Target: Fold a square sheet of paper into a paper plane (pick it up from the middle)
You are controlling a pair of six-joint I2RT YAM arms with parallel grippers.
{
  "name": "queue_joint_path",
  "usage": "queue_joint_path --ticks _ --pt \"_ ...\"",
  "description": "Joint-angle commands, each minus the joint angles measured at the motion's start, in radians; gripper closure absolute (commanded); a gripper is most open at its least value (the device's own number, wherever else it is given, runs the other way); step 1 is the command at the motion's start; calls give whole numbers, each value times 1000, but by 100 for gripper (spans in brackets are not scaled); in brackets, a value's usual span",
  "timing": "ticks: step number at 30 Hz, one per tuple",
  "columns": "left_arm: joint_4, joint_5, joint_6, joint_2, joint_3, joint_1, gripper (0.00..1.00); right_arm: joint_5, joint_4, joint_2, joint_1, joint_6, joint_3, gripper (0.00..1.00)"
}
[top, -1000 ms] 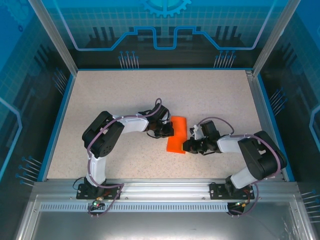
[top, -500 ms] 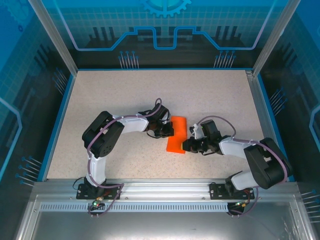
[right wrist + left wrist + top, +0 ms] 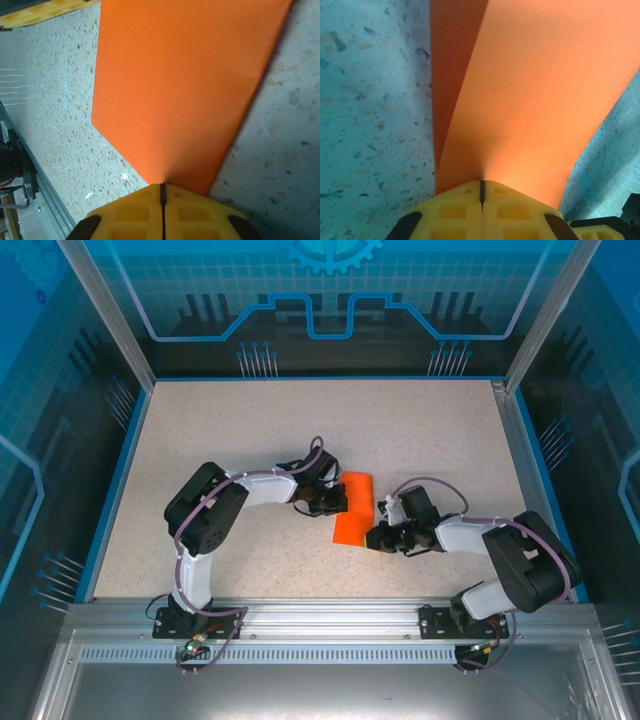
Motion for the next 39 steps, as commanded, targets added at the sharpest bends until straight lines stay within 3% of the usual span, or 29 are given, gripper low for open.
queue_joint_path --ticks 1,17,23,29,35,39 --pt "-81 -24 24 49 -12 -14 100 14 -38 -63 15 -21 -12 92" --pt "-78 -16 24 57 -11 -13 100 97 -117 1 54 -52 21 93" --pt "-87 -19 33 51 -9 -14 100 181 -213 -120 38 -33 87 93" --pt "-86 -21 37 52 -10 -14 100 -30 -29 -58 -148 4 106 93" --pt "-85 -18 35 63 -8 -14 100 -101 38 86 -163 -13 187 95" --pt "-88 -20 33 64 -6 -13 100 -66 12 131 -164 -44 226 95"
